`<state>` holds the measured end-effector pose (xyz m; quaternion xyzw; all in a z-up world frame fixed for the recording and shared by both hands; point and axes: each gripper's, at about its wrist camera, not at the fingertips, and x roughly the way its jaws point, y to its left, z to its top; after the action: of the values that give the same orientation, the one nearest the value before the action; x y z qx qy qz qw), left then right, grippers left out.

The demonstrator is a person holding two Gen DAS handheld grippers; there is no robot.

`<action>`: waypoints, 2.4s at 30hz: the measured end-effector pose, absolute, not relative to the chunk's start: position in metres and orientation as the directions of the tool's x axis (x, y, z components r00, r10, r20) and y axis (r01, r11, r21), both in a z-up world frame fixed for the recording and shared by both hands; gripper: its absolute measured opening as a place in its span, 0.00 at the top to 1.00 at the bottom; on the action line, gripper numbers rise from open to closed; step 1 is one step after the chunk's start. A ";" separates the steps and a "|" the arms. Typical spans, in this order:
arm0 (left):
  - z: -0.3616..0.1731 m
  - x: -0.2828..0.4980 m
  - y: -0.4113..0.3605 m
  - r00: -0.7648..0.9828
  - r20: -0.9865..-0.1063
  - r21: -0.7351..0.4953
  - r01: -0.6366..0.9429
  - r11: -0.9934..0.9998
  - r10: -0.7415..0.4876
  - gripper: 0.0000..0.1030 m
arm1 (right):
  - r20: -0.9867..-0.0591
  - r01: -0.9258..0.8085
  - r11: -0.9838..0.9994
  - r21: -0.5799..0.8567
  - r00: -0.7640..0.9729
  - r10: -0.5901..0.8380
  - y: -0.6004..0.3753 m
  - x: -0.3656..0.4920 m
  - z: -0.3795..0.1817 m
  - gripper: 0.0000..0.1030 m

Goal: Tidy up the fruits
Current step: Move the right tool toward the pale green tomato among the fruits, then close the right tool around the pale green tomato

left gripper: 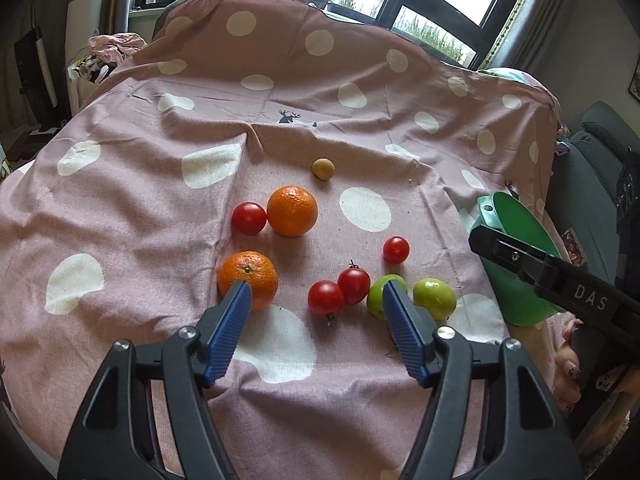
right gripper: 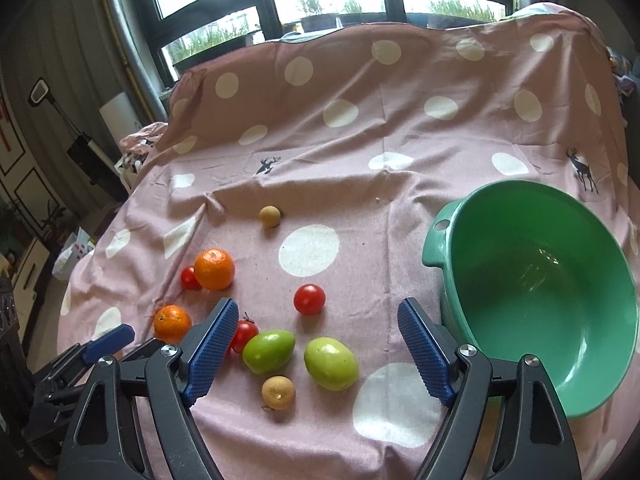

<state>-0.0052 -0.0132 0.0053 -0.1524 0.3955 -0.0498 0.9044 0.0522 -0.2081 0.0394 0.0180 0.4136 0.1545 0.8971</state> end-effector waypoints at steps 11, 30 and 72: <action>0.003 -0.004 -0.024 0.667 -0.699 -0.348 -0.001 0.938 -0.259 0.39 | -0.743 -0.257 0.947 0.191 0.593 0.311 -0.214 0.054 0.040 0.27; 0.003 -0.004 -0.028 0.667 -0.697 -0.341 0.014 0.940 -0.263 0.49 | -0.750 -0.251 0.946 0.205 0.581 0.317 -0.217 0.055 0.039 0.27; -0.018 0.042 -0.115 0.472 -0.763 -0.433 0.136 0.891 -0.442 0.79 | -0.811 -0.202 0.874 0.442 0.328 0.485 -0.237 0.083 -0.003 0.58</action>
<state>0.0418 -0.1146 -0.0176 -0.1583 0.4844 -0.1715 0.8432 0.0828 -0.2370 -0.0033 0.1315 0.5389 0.2136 0.8042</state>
